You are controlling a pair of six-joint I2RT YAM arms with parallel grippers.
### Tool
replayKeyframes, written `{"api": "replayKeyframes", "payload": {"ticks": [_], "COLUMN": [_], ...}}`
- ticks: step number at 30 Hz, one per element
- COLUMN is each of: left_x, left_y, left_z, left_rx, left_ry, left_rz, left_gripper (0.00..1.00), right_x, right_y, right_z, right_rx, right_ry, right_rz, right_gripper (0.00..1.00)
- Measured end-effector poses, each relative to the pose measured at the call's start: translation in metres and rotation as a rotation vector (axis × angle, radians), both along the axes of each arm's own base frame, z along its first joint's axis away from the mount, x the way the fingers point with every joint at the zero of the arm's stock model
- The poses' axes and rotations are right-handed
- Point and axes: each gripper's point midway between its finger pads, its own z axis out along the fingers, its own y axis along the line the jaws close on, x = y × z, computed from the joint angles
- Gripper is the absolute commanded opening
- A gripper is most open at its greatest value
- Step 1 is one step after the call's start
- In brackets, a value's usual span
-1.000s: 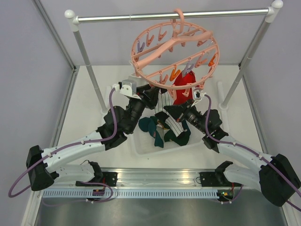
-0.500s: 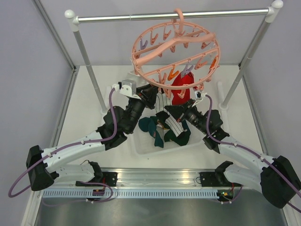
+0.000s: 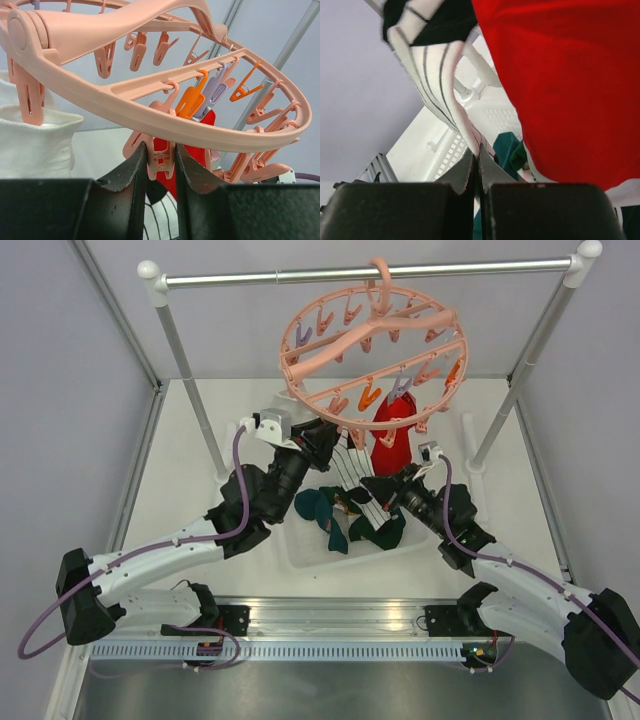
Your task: Remove the socks clipped to the hanger
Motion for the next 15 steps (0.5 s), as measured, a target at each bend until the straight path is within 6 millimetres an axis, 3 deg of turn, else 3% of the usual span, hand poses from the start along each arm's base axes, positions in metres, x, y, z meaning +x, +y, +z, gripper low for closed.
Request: {"api": "replayKeyframes", "payload": {"ticks": [3,6,9,10,11,13,15], "left_x": [0.001,0.002,0.003,0.003,0.004,0.005,0.005], "left_y": [-0.002,-0.005,-0.006,-0.007,-0.008,-0.01,-0.012], "left_z": [0.001,0.0,-0.002,-0.002,-0.001,-0.001,-0.001], "left_rx": [0.005,0.015,0.027,0.03,0.032,0.038,0.043], "left_ry": [0.002,0.008,0.014,0.017,0.018,0.021,0.024], "left_rz": [-0.001,-0.003,-0.004,-0.004,-0.004,-0.004,-0.005], "left_gripper": [0.02,0.02,0.02,0.02,0.02,0.02,0.02], "right_x": [0.001,0.001,0.002,0.003,0.003,0.003,0.003], "right_y": [-0.003,-0.007,-0.01,-0.011,-0.012,-0.015,-0.017], "right_z": [-0.007,-0.012,-0.019,-0.022,-0.025,-0.028,-0.028], "right_rx": [-0.028,-0.054,-0.088,-0.102,-0.111,-0.133,-0.144], "right_ry": [0.011,0.018,0.029,0.031,0.036,0.036,0.03], "right_rz": [-0.014,-0.032,-0.044,-0.049,-0.053,-0.061,-0.068], "right_gripper": [0.02,0.12,0.31,0.43,0.49,0.61,0.65]}}
